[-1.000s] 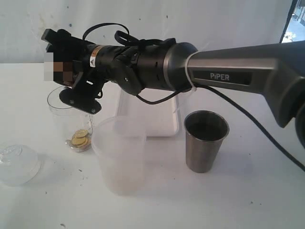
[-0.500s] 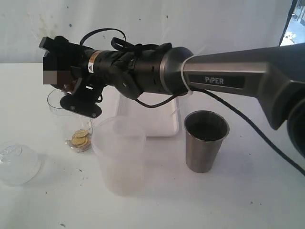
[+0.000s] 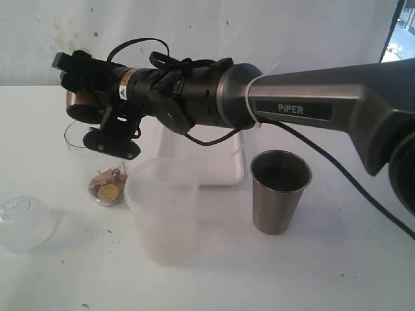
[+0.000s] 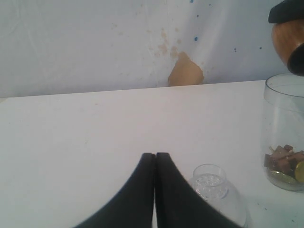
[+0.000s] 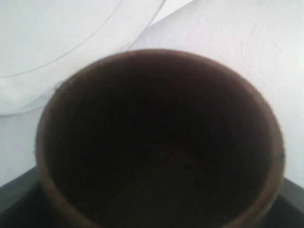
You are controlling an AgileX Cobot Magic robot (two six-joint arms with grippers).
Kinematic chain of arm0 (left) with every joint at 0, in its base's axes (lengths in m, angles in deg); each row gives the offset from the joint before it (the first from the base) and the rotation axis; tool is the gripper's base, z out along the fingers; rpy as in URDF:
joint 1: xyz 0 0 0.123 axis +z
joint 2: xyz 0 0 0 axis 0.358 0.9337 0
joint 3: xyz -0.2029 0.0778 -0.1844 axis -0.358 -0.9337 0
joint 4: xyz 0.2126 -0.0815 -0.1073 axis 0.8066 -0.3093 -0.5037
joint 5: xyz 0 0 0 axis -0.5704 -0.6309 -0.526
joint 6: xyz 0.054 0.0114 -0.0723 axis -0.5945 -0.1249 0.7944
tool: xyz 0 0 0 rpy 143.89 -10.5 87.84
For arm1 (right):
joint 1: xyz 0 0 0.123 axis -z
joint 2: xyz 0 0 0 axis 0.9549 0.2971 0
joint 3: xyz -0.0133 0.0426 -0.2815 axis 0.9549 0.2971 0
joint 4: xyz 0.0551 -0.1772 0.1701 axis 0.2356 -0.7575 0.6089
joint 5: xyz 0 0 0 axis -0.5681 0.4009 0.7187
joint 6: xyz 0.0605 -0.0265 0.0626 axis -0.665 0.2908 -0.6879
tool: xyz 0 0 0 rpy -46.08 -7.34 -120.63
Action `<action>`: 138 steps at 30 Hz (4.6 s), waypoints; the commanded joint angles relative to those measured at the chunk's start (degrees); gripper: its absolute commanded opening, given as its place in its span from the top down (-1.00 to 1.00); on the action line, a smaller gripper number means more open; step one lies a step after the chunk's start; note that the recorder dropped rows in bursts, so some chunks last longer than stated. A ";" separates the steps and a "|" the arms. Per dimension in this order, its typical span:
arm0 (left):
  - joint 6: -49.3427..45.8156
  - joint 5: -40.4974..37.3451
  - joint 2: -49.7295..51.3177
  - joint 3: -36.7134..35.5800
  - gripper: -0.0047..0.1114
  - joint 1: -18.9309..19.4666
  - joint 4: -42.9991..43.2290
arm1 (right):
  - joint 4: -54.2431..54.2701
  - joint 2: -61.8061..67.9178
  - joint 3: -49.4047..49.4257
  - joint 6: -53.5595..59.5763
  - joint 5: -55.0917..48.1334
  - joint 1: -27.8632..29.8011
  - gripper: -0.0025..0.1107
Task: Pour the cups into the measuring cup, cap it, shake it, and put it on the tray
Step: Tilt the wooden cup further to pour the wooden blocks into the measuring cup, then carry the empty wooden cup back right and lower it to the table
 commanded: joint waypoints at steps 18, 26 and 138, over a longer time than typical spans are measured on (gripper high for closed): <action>0.05 0.64 -0.26 -0.29 0.90 -0.22 -0.38 | 18.68 -2.15 -0.52 -22.82 8.61 0.03 0.96; 0.05 0.64 -0.26 -0.29 0.90 -0.22 -0.38 | 27.45 -8.16 -0.52 -50.24 1.99 0.30 0.96; 0.05 0.64 -0.26 -0.29 0.90 -0.22 -0.38 | -13.29 6.39 26.21 -136.47 19.99 45.04 -0.80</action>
